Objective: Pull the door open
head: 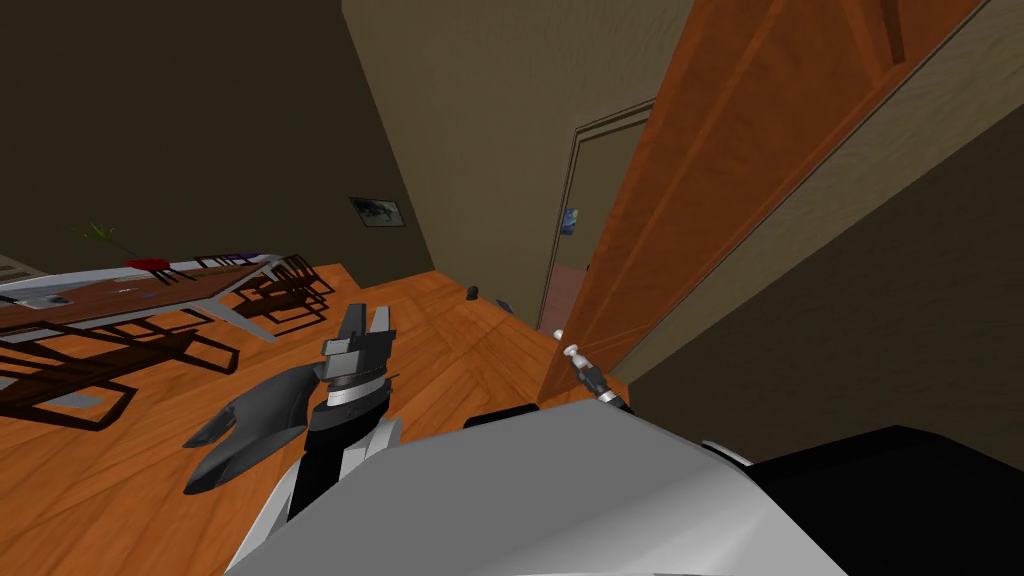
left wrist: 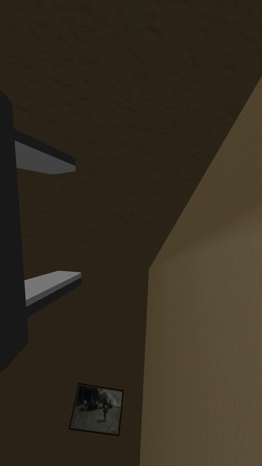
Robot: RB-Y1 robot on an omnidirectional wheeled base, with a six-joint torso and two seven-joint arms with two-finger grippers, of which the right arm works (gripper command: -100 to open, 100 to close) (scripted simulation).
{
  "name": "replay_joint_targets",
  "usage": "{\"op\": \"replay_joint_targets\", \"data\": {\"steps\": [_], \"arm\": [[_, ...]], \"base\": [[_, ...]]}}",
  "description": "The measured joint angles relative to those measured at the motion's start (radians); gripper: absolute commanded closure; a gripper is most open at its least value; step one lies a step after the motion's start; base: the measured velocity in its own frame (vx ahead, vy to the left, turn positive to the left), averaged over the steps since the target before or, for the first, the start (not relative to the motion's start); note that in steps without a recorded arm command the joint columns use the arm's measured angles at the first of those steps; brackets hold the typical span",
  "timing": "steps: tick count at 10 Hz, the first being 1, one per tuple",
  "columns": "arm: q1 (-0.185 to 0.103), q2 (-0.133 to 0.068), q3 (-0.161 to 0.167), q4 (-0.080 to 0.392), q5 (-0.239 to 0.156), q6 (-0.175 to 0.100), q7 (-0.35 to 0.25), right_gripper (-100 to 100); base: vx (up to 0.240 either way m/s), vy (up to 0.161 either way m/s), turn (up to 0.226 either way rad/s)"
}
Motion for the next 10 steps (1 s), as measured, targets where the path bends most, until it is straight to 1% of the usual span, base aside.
{"op": "replay_joint_targets", "data": {"steps": [1, 2, 3, 4, 5, 6, 7, 8, 9, 10], "arm": [[0.001, 0.001, 0.003, 0.02, 0.003, -0.024, -0.004, 100], [0.01, -0.001, 0.005, 0.023, 0.005, -0.041, -0.003, 100], [0.013, -0.002, 0.008, 0.032, 0.008, -0.058, -0.004, 100], [0.03, -0.011, 0.009, 0.015, 0.008, -0.066, -0.001, 100], [0.028, -0.007, 0.012, 0.032, 0.011, -0.081, -0.002, 100], [0.019, -0.001, 0.017, 0.069, 0.016, -0.109, -0.009, 100], [0.018, 0.0, 0.023, 0.099, 0.02, -0.138, -0.018, 100], [0.035, -0.002, 0.027, 0.101, 0.024, -0.162, -0.018, 100], [0.048, -0.002, 0.031, 0.1, 0.027, -0.18, -0.013, 100], [0.044, 0.002, 0.038, 0.133, 0.033, -0.209, -0.019, 100]], "base": [[0.014, 0.002, 0.01], [0.009, -0.001, 0.014], [0.002, -0.001, 0.025], [0.0, -0.006, 0.001], [-0.003, -0.005, 0.013], [-0.005, -0.006, 0.022], [-0.006, -0.016, 0.019], [-0.016, -0.022, 0.004], [-0.017, -0.017, 0.018], [-0.017, -0.019, 0.029]]}}
